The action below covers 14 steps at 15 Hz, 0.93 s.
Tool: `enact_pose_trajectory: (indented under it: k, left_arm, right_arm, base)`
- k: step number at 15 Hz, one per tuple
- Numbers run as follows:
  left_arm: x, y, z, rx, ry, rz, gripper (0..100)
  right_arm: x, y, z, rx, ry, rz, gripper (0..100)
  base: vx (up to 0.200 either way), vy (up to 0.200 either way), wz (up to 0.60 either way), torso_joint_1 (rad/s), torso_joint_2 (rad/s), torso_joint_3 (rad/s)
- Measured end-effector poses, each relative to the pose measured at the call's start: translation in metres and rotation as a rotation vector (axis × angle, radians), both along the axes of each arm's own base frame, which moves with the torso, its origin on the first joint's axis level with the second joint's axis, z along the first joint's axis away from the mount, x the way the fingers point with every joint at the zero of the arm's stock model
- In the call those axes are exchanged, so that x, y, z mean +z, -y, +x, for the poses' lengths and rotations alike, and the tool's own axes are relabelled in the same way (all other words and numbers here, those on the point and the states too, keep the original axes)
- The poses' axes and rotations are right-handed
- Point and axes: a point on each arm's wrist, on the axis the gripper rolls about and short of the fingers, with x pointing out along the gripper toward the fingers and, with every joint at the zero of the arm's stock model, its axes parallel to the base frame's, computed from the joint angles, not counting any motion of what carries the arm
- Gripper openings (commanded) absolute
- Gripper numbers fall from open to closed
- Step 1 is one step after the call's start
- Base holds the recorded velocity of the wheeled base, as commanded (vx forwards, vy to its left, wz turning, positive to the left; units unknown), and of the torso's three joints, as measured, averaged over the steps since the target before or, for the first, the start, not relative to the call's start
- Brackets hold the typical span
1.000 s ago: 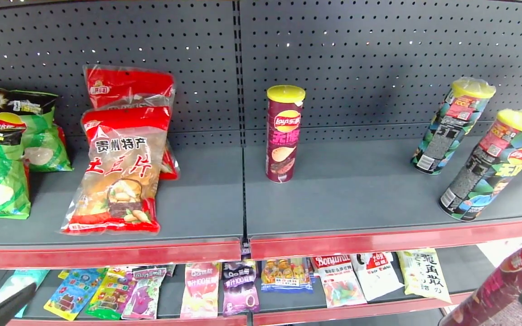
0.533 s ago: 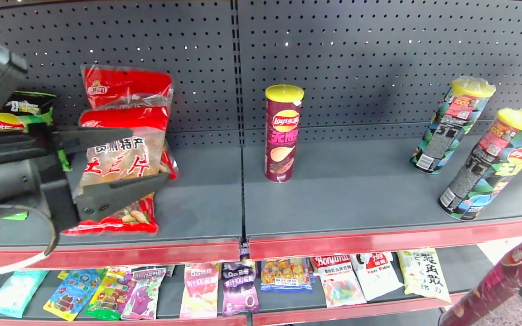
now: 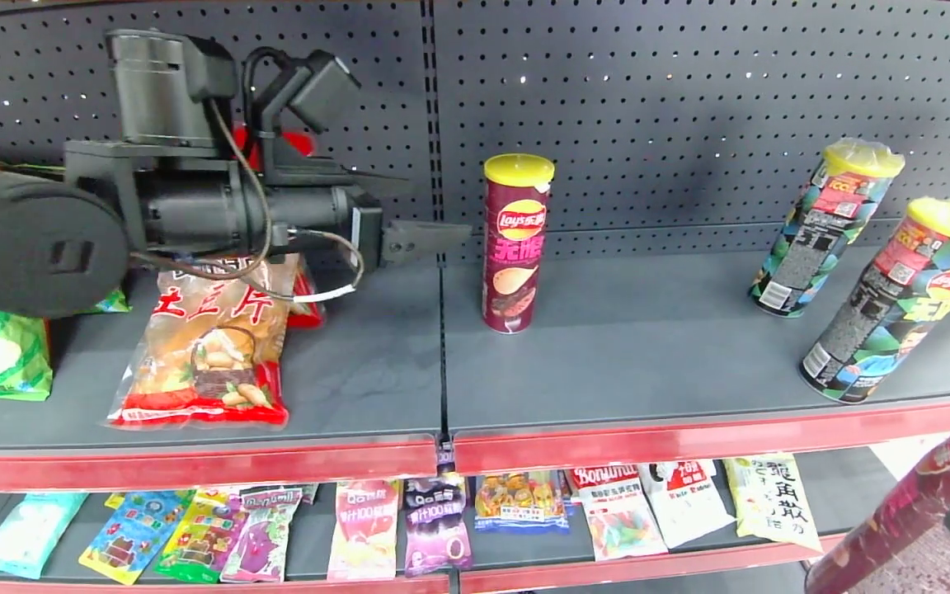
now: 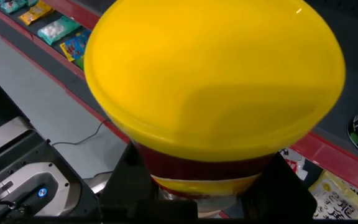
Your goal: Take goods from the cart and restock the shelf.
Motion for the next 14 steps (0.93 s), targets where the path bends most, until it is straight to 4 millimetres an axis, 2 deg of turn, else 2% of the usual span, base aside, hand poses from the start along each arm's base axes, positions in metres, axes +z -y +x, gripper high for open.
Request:
enact_pose_trajectory:
  k: [3, 6, 9, 14]
  left_arm:
    - [-0.015, 0.025, 0.03, -0.036, -0.015, 0.005, 100]
    - [-0.026, 0.038, 0.05, -0.041, -0.02, 0.008, 100]
    - [-0.036, 0.045, 0.061, -0.041, -0.031, 0.014, 100]
    - [-0.048, 0.055, 0.068, -0.058, -0.052, 0.02, 100]
  right_arm:
    - [-0.001, 0.0, 0.0, -0.002, -0.004, -0.002, 0]
    - [-0.002, 0.0, 0.0, -0.004, -0.004, -0.003, 0]
    - [-0.002, 0.0, -0.001, -0.006, -0.005, -0.003, 0]
    - [-0.002, 0.001, -0.001, -0.016, -0.003, -0.005, 0]
  base:
    - [0.0, 0.0, 0.0, 0.0, 0.0, 0.0]
    - [0.0, 0.0, 0.0, 0.0, 0.0, 0.0]
    - [0.0, 0.0, 0.0, 0.0, 0.0, 0.0]
    - [0.0, 0.0, 0.0, 0.0, 0.0, 0.0]
